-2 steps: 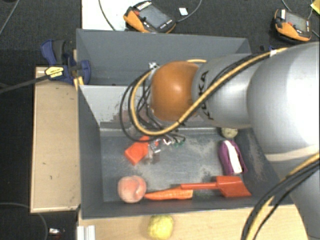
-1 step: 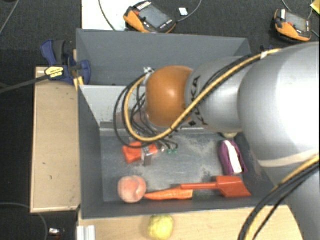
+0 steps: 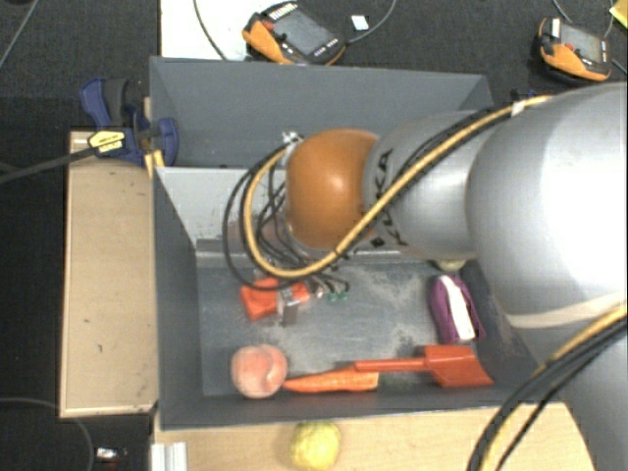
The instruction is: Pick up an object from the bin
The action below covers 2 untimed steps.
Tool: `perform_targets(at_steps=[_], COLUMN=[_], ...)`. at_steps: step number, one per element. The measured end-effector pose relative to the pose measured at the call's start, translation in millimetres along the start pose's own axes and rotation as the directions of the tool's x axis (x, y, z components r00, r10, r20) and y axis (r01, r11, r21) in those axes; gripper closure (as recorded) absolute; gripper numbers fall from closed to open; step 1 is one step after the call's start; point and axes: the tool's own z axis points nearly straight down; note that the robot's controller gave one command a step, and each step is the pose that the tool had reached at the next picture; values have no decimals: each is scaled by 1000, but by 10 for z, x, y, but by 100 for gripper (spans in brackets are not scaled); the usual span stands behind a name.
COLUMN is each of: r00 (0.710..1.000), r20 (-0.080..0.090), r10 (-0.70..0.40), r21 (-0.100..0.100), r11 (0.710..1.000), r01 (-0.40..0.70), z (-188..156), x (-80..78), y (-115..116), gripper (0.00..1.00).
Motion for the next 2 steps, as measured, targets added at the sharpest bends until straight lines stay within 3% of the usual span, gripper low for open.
perform_targets(at_steps=[1,2], r00=[1000,1000], r20=[2,-9], r10=[2,3], r21=[-1,-1], r11=[1000,1000], r01=[-2,-3], z=[-40,-231], x=[-1,27], y=[0,1], gripper=[100,100])
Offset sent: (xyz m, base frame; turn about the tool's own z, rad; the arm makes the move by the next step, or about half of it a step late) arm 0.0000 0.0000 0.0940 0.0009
